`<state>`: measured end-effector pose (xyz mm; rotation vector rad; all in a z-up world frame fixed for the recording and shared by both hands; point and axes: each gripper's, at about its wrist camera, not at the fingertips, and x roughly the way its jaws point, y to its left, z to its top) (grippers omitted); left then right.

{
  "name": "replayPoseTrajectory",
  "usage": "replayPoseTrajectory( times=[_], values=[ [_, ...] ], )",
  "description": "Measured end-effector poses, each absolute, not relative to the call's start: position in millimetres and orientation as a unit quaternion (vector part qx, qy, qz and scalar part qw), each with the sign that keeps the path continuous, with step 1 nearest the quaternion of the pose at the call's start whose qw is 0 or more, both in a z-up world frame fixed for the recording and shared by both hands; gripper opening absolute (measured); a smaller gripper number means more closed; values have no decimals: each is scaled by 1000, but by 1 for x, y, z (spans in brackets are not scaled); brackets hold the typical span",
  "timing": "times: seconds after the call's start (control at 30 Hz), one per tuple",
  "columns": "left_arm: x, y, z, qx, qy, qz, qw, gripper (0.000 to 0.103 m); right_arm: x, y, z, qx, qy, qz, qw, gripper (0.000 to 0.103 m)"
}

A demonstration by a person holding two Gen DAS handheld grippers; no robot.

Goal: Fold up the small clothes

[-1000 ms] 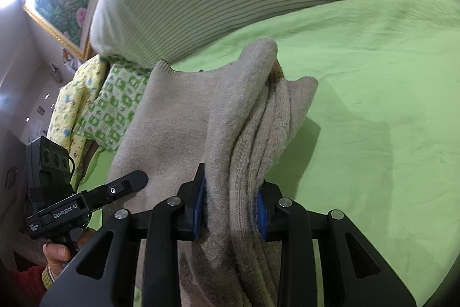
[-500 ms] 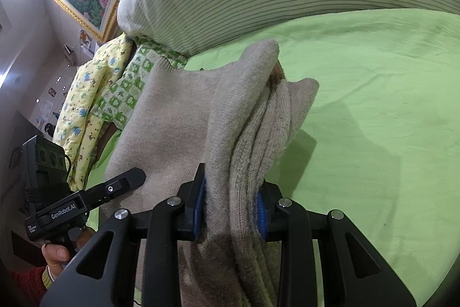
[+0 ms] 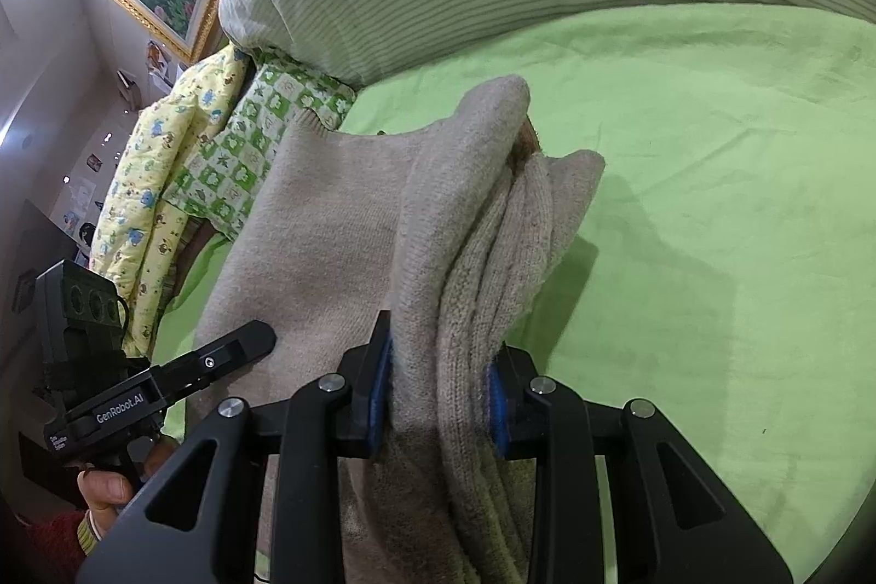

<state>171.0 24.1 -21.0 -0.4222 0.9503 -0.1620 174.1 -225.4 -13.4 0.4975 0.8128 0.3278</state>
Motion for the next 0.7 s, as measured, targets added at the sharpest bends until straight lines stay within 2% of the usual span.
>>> replayPoseTrajectory(
  times=[0.7],
  values=[
    [178, 52, -85, -222, 487, -67, 842, 47, 196, -212, -62, 227, 434, 160, 857, 31]
  ],
)
